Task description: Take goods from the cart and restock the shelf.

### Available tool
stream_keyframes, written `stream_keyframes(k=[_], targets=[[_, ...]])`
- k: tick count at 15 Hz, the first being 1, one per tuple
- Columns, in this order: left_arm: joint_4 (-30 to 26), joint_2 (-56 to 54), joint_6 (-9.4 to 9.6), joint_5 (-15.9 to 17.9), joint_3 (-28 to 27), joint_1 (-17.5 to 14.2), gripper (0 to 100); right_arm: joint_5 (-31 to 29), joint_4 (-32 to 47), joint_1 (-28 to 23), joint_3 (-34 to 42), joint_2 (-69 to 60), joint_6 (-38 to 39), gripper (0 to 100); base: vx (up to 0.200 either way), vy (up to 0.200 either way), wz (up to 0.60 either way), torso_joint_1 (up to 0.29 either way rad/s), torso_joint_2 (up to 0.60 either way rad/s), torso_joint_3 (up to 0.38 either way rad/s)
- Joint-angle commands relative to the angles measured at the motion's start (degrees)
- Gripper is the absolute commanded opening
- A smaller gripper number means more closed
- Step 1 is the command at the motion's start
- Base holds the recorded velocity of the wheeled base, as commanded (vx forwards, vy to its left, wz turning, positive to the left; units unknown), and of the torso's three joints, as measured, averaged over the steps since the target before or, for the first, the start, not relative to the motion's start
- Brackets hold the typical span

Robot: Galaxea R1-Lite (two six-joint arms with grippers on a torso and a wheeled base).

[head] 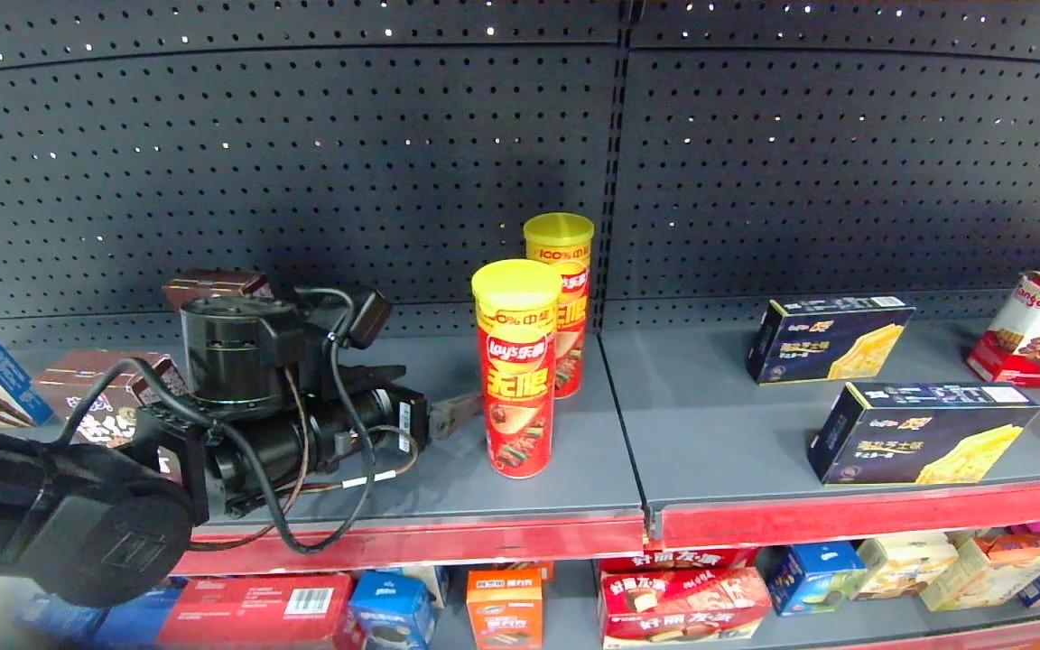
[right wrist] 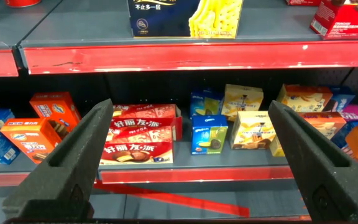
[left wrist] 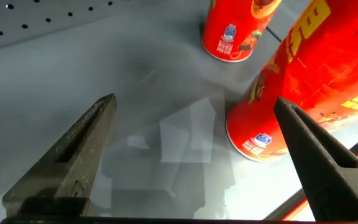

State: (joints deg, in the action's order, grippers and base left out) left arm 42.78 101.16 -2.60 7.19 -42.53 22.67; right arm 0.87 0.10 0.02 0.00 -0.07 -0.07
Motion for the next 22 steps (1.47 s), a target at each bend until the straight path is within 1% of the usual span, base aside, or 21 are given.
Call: stream_keyframes(k=[1, 4, 7, 8, 10, 13, 15, 22], targets=[[0.0, 0.6, -0.04, -0.1, -0.4, 0.3, 100, 0.0, 0.0, 0.1, 0.0, 0.1, 0.0, 100, 0.0, 0.0, 0.0, 0.0, 0.0, 0.0], [-0.1, 0.5, -0.04, -0.1, 0.5, -0.3, 100, 0.0, 0.0, 0.1, 0.0, 0.1, 0.0, 100, 0.0, 0.0, 0.0, 0.0, 0.0, 0.0], [-0.1, 0.6, -0.04, 0.0, 0.5, -2.1, 100, 0.0, 0.0, 0.1, 0.0, 0.1, 0.0, 100, 0.0, 0.0, 0.0, 0.0, 0.0, 0.0], [0.1, 1.1, 0.14, 0.0, 0.2, -3.6, 100, 0.0, 0.0, 0.1, 0.0, 0.1, 0.0, 100, 0.0, 0.0, 0.0, 0.0, 0.0, 0.0], [0.7, 2.6, 0.05, 0.0, -0.8, -4.4, 100, 0.0, 0.0, 0.1, 0.0, 0.1, 0.0, 100, 0.0, 0.0, 0.0, 0.0, 0.0, 0.0], [1.0, 5.6, 0.05, 0.0, -3.2, -4.4, 100, 0.0, 0.0, 0.1, 0.0, 0.1, 0.0, 100, 0.0, 0.0, 0.0, 0.0, 0.0, 0.0], [0.9, 6.1, 0.22, 0.0, -3.3, -3.3, 100, 0.0, 0.0, 0.1, 0.0, 0.1, 0.0, 100, 0.0, 0.0, 0.0, 0.0, 0.0, 0.0], [0.9, 5.6, -0.04, -0.1, -2.6, 1.4, 100, 0.0, 0.0, 0.1, 0.0, 0.1, 0.0, 100, 0.0, 0.0, 0.0, 0.0, 0.0, 0.0]])
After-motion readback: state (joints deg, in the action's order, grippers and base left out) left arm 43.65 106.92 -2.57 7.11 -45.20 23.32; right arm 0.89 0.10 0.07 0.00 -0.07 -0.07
